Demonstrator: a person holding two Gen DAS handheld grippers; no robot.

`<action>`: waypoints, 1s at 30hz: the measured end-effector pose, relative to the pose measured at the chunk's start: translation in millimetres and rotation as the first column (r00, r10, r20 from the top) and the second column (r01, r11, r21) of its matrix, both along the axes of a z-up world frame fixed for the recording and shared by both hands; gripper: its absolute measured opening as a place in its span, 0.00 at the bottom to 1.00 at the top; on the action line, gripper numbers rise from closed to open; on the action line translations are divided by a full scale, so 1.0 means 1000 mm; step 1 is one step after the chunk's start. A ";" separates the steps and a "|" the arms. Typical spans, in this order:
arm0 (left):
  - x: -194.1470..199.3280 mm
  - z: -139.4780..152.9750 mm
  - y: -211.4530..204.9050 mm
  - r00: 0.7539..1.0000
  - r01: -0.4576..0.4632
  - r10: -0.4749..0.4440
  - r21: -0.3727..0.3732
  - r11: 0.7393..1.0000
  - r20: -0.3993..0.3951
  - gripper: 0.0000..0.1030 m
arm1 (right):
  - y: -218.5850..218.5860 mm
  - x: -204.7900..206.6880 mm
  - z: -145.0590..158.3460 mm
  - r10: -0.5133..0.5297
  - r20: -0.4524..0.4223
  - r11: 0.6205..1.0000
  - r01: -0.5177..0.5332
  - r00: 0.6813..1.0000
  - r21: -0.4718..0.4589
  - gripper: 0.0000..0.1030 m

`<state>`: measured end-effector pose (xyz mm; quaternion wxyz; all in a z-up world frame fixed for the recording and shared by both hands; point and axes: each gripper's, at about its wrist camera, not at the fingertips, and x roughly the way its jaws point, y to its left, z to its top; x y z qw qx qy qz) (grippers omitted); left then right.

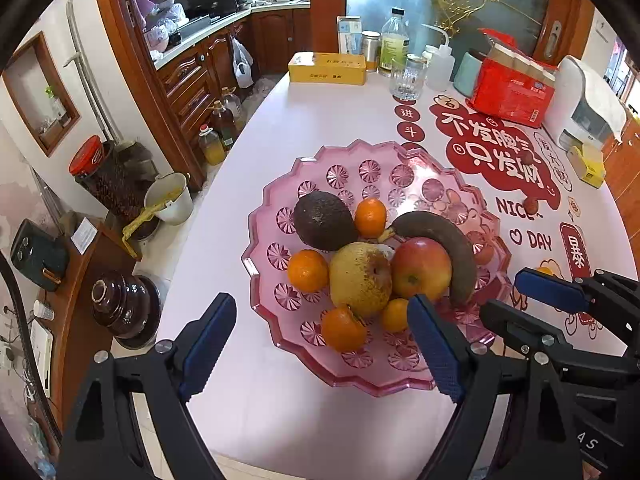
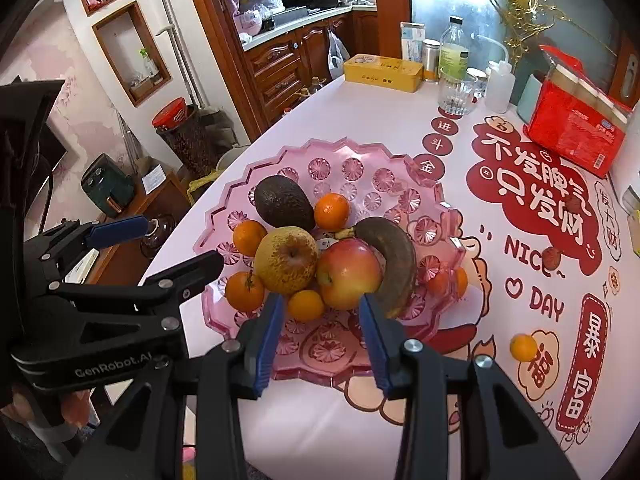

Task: Organize fruits
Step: 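Withdraw both open tools from the bowl toward the remaining oranges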

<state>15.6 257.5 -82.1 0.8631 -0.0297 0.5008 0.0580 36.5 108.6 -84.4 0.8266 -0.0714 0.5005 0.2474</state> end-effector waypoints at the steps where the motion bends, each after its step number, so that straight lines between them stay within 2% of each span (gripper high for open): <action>1: -0.002 0.002 -0.001 1.000 0.003 -0.003 0.000 1.000 0.003 0.84 | -0.001 -0.002 0.002 -0.002 0.006 1.000 0.002 1.000 0.001 0.39; 19: -0.027 0.028 -0.038 0.997 0.053 -0.054 0.018 0.998 0.050 0.84 | -0.035 -0.027 0.026 -0.033 0.074 0.999 0.031 0.997 0.024 0.39; 30: -0.018 0.042 -0.095 0.995 0.084 -0.085 0.015 0.996 0.053 0.87 | -0.096 -0.017 0.041 -0.070 0.125 0.997 0.065 0.990 0.039 0.44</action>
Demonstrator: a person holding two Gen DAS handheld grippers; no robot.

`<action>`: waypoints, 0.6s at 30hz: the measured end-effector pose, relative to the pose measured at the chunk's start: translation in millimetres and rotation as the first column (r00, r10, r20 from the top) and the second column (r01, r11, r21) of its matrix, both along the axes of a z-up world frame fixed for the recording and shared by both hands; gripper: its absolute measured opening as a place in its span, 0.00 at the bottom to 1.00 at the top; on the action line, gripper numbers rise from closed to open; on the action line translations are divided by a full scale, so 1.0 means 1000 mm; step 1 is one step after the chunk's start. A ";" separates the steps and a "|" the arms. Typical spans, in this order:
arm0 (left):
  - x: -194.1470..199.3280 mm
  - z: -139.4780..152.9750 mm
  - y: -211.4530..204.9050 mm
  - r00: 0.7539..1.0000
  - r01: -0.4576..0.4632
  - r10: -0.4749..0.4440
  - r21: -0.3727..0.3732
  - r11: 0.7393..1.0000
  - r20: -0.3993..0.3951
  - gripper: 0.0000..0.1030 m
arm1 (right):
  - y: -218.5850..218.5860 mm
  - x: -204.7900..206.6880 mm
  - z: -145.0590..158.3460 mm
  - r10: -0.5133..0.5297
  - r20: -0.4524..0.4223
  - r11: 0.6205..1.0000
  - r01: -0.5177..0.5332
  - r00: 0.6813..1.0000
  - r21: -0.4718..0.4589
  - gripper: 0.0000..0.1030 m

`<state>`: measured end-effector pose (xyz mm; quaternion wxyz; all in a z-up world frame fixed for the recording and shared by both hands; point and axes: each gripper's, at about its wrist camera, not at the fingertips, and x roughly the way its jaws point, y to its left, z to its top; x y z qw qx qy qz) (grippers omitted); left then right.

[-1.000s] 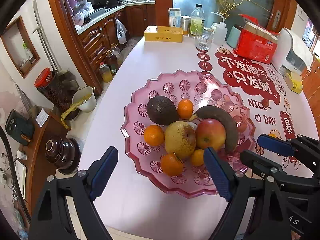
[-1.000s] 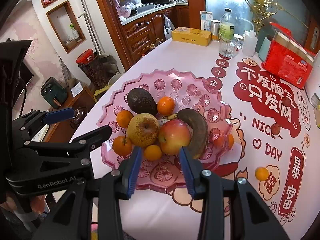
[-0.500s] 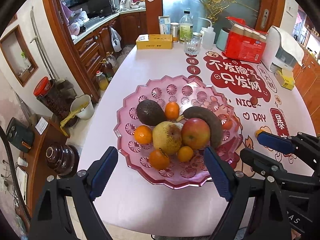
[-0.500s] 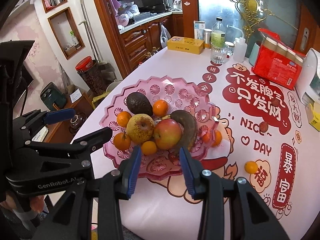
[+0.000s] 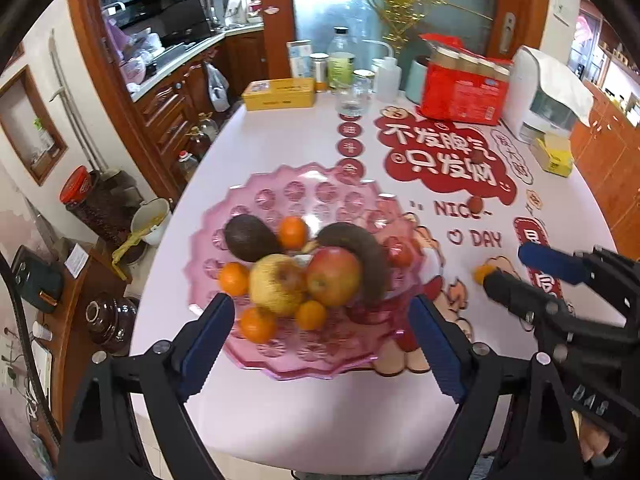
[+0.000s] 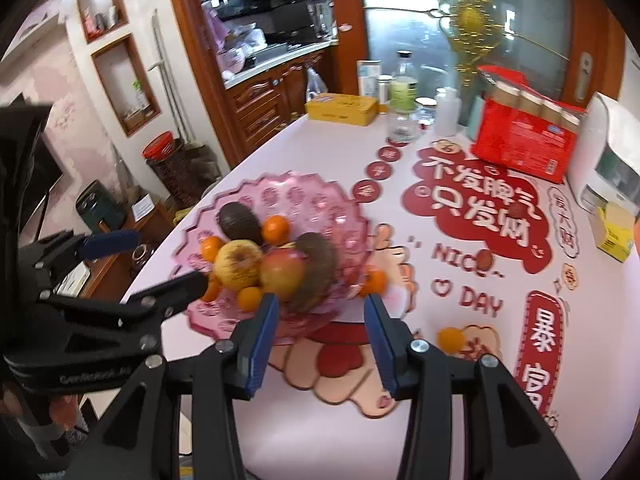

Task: Organize fruits
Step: 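Withdraw both open tools from the bowl toward the remaining oranges, then grasp a mandarin orange with the left tool while the right tool grasps a small orange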

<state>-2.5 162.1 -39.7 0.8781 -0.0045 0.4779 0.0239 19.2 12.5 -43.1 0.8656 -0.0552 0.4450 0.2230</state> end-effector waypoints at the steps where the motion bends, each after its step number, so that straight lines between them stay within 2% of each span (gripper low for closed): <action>1: 0.002 0.001 -0.009 1.000 0.010 -0.010 0.000 1.000 0.003 0.87 | -0.010 0.003 0.002 -0.010 0.002 1.000 0.010 1.000 0.005 0.44; 6: 0.011 0.004 -0.052 0.998 0.058 -0.059 0.016 0.998 0.018 0.89 | -0.058 0.019 0.009 -0.056 0.027 0.998 0.056 0.998 0.009 0.44; 10: 0.020 -0.005 -0.086 0.996 0.089 -0.089 0.021 0.996 -0.001 0.89 | -0.097 0.032 0.002 -0.087 0.033 0.996 0.087 0.996 -0.005 0.44; 14: 0.028 -0.025 -0.110 0.997 0.078 -0.077 0.018 0.997 -0.023 0.89 | -0.125 0.045 -0.020 -0.081 0.000 0.997 0.081 0.997 -0.018 0.44; 18: 0.032 -0.051 -0.122 1.000 0.002 -0.002 0.001 1.000 -0.013 0.89 | -0.141 0.053 -0.051 -0.023 -0.043 1.000 0.022 0.999 -0.016 0.44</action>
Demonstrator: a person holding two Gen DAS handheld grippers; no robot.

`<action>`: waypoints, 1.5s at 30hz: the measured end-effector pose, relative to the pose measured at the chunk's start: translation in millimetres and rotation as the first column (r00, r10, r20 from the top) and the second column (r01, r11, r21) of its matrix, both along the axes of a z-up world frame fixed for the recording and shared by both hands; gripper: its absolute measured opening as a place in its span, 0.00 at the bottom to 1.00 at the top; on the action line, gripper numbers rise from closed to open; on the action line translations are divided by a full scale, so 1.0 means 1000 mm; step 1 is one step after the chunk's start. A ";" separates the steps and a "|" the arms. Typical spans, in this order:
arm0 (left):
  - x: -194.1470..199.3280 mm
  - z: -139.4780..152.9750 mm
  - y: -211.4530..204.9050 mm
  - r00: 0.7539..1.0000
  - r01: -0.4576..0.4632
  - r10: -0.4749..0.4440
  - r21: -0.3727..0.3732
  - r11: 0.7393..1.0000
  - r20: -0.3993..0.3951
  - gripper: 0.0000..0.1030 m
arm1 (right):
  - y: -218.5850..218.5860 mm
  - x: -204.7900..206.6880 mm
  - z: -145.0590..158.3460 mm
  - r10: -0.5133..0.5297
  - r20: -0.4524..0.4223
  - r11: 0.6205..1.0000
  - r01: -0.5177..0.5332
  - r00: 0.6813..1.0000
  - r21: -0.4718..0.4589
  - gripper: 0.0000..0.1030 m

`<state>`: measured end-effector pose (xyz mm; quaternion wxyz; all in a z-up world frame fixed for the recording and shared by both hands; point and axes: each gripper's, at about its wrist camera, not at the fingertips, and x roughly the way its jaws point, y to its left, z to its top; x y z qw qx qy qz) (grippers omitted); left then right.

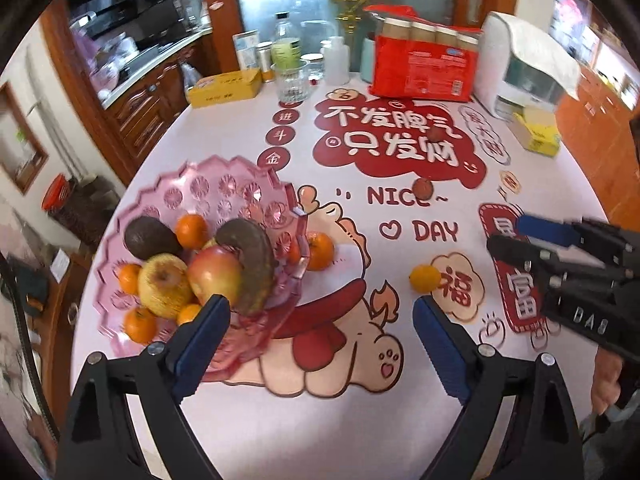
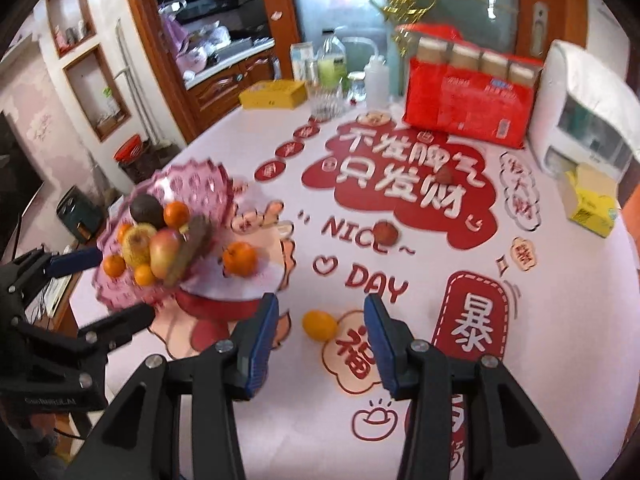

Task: Organize fruits
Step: 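Grasp a mandarin orange with the left tool while the right tool grasps a small orange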

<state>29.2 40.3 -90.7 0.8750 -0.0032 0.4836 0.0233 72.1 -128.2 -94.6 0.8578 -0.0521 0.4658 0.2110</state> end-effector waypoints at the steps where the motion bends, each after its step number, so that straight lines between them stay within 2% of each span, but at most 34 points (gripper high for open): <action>1: 0.000 -0.009 -0.001 0.999 -0.034 0.034 -0.016 0.999 0.002 0.89 | -0.001 0.002 -0.007 0.011 -0.004 1.000 -0.011 1.000 -0.005 0.44; 7: 0.002 -0.051 0.002 0.989 -0.147 0.145 -0.069 0.987 -0.026 0.89 | -0.002 0.013 -0.057 0.069 -0.095 0.997 -0.070 0.993 -0.011 0.44; 12: 0.004 -0.068 -0.002 0.981 -0.195 0.193 -0.076 0.978 -0.025 0.89 | 0.011 0.013 -0.079 0.151 -0.096 0.987 -0.155 0.984 -0.036 0.44; 17: 0.009 -0.077 -0.008 0.977 -0.215 0.214 -0.048 0.975 -0.018 0.89 | 0.026 0.020 -0.100 0.207 -0.108 0.974 -0.215 0.972 -0.065 0.43; 19: 0.011 -0.079 -0.009 0.975 -0.221 0.220 -0.054 0.974 -0.020 0.89 | 0.029 0.022 -0.106 0.218 -0.111 0.971 -0.227 0.970 -0.071 0.42; 20: 0.011 -0.080 -0.009 0.975 -0.223 0.222 -0.055 0.973 -0.020 0.89 | 0.031 0.024 -0.110 0.229 -0.115 0.969 -0.238 0.967 -0.069 0.36; 22: 0.013 -0.082 -0.011 0.974 -0.227 0.227 -0.056 0.972 -0.020 0.89 | 0.031 0.027 -0.113 0.233 -0.111 0.968 -0.242 0.966 -0.069 0.32; 26: 0.020 -0.086 -0.014 0.968 -0.251 0.251 -0.069 0.965 -0.018 0.88 | 0.028 0.035 -0.113 0.237 -0.118 0.969 -0.243 0.964 -0.039 0.30; 29: 0.027 -0.088 -0.017 0.961 -0.278 0.278 -0.078 0.958 -0.009 0.88 | 0.027 0.042 -0.112 0.232 -0.098 0.969 -0.238 0.968 -0.060 0.30; 33: 0.039 -0.094 -0.021 0.939 -0.342 0.344 -0.075 0.937 0.015 0.88 | 0.026 0.055 -0.111 0.229 -0.075 0.969 -0.235 0.971 -0.081 0.30; 36: 0.050 -0.102 -0.024 0.914 -0.402 0.404 -0.045 0.914 0.030 0.88 | 0.027 0.065 -0.113 0.237 -0.058 0.964 -0.242 0.970 -0.109 0.30; 45: 0.086 -0.127 -0.015 0.800 -0.601 0.601 -0.016 0.799 -0.007 0.88 | 0.025 0.096 -0.113 0.242 -0.025 0.964 -0.243 0.970 -0.110 0.30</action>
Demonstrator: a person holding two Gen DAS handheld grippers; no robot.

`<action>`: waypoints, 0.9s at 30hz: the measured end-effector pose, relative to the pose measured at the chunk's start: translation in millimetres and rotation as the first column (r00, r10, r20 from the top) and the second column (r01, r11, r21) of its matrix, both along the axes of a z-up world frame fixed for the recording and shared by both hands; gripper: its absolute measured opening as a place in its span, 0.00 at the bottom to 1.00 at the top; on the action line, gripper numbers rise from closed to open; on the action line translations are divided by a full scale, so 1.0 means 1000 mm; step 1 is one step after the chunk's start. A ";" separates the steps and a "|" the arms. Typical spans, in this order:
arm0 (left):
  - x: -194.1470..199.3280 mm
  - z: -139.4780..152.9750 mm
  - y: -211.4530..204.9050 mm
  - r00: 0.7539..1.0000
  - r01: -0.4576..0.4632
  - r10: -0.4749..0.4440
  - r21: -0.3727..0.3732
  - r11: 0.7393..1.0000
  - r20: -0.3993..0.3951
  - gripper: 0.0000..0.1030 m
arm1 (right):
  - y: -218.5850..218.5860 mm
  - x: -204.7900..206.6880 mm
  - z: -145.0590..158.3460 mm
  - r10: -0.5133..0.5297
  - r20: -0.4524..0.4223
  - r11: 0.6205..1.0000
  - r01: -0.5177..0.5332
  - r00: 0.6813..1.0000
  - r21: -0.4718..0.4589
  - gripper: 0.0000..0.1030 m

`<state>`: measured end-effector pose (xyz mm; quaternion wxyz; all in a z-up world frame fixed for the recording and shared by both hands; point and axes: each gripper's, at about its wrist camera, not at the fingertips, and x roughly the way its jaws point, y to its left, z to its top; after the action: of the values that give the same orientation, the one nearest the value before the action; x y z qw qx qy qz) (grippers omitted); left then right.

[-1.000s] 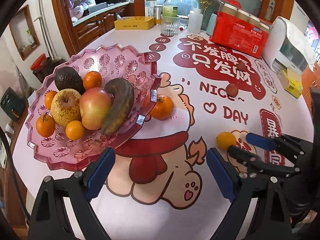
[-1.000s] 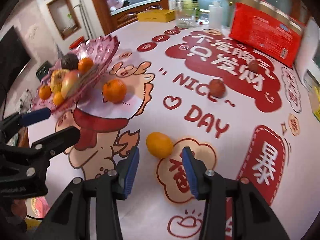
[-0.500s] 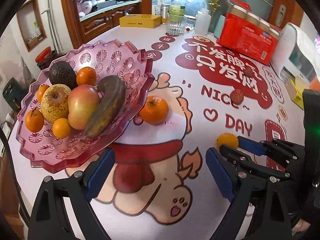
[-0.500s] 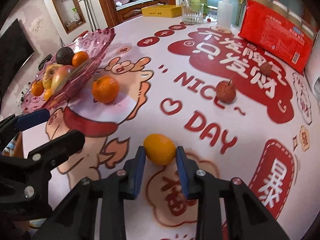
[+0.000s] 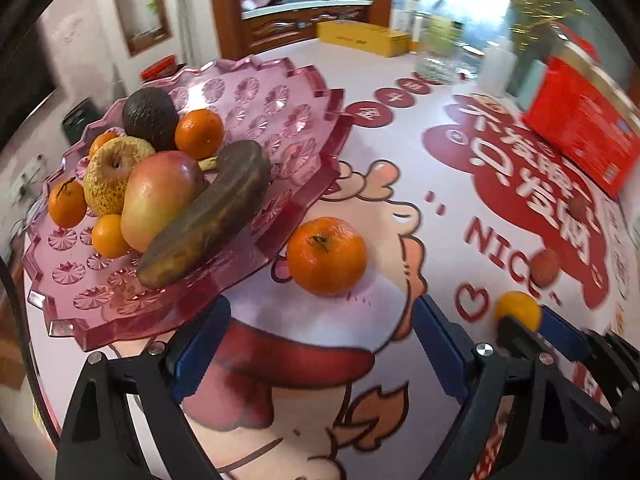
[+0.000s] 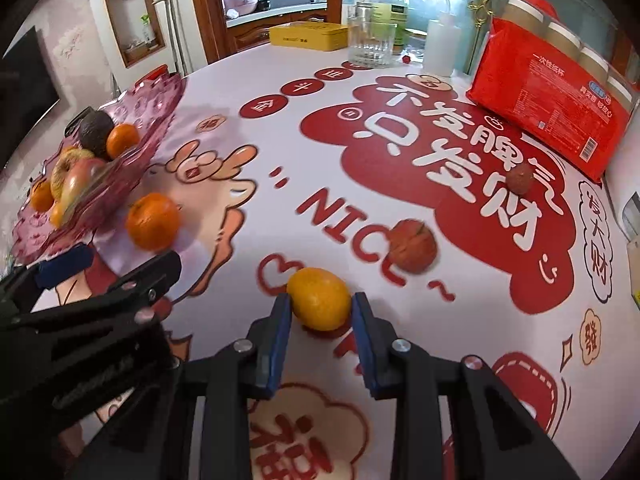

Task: Organize fruits
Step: 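Grasp a mandarin orange with the left tool while the right tool grasps a small orange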

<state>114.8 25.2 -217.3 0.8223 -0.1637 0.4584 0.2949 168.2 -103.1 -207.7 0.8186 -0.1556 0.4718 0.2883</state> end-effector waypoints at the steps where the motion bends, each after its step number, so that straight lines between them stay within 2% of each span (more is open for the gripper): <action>1: 0.002 -0.002 0.000 1.000 -0.012 0.012 0.012 1.000 -0.006 0.88 | -0.001 0.003 0.000 0.000 0.002 1.000 0.000 1.000 0.002 0.30; 4: 0.010 -0.009 0.000 0.998 -0.046 0.047 0.041 0.998 -0.029 0.88 | -0.004 0.011 0.000 -0.006 -0.001 1.000 0.006 1.000 0.026 0.30; 7: 0.018 -0.019 0.003 0.995 -0.080 0.082 0.031 0.996 -0.049 0.88 | -0.005 0.017 -0.001 -0.011 -0.005 0.999 0.011 1.000 0.040 0.30; 11: 0.026 -0.019 0.007 0.993 -0.112 0.114 0.047 0.993 -0.029 0.88 | -0.003 0.021 -0.002 0.000 -0.005 0.998 0.001 1.000 0.057 0.30; 15: 0.035 -0.024 0.013 0.990 -0.135 0.136 0.030 0.990 -0.032 0.87 | -0.001 0.023 -0.003 0.003 -0.007 0.998 -0.003 1.000 0.068 0.30; 18: 0.039 -0.025 0.016 0.990 -0.137 0.138 0.020 0.990 -0.012 0.82 | 0.000 0.024 -0.003 0.004 -0.009 0.997 -0.004 1.000 0.072 0.30; 21: 0.040 -0.023 0.015 0.994 -0.111 0.111 0.013 0.994 0.006 0.63 | 0.001 0.024 -0.003 0.006 -0.007 0.997 -0.006 1.000 0.072 0.30; 22: 0.039 -0.021 0.014 0.995 -0.097 0.097 0.009 0.995 0.013 0.49 | 0.001 0.024 -0.003 0.007 -0.007 0.997 -0.006 1.000 0.072 0.30; 23: 0.040 -0.020 0.013 0.996 -0.091 0.091 0.018 0.996 0.010 0.42 | 0.001 0.024 -0.003 0.006 -0.009 0.997 -0.005 1.000 0.074 0.30; 27: 0.038 -0.018 0.016 0.997 -0.075 0.075 0.001 0.997 0.017 0.42 | 0.001 0.024 -0.003 0.005 -0.009 0.997 -0.004 1.000 0.072 0.30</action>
<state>152.9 40.8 -235.6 0.8145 -0.1826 0.4449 0.3244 192.0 -101.8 -210.8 0.8210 -0.1255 0.4643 0.3076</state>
